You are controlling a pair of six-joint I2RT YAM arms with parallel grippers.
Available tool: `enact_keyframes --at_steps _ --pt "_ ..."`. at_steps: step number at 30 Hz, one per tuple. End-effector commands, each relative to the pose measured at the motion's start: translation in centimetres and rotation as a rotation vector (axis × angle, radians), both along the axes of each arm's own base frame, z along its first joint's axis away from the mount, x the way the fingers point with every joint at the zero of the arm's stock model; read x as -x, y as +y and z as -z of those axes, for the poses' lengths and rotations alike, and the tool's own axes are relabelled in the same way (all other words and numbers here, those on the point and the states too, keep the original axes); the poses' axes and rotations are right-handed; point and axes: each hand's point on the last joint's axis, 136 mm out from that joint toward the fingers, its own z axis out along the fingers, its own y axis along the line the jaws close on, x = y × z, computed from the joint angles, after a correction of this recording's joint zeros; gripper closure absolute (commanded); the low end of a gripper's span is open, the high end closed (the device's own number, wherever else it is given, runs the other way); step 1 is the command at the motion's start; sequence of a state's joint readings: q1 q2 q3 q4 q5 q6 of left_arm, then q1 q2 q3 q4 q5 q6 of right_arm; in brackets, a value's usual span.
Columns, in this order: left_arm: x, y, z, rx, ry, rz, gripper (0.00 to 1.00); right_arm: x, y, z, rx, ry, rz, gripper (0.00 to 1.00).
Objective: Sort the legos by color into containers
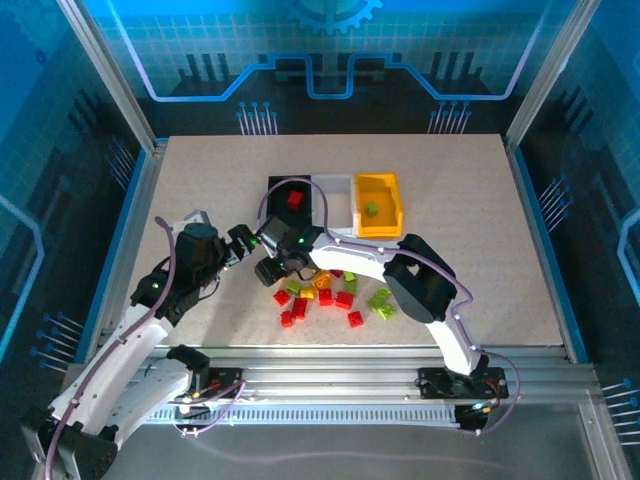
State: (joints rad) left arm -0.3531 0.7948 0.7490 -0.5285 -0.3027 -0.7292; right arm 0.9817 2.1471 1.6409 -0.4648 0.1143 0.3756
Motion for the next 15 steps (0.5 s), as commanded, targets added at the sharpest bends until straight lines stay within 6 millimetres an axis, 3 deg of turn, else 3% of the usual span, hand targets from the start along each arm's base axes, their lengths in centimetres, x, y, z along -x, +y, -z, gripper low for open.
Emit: enact_keyframes --at_steps 1,15 --pt "0.3 0.5 0.6 -0.001 0.017 -0.021 0.01 0.7 -1.6 2.9 0.112 0.022 0.009 0.30" --pt "0.2 0.1 0.9 0.018 0.025 -0.006 0.01 -1.2 -2.3 3.1 0.189 -0.047 0.063 0.30"
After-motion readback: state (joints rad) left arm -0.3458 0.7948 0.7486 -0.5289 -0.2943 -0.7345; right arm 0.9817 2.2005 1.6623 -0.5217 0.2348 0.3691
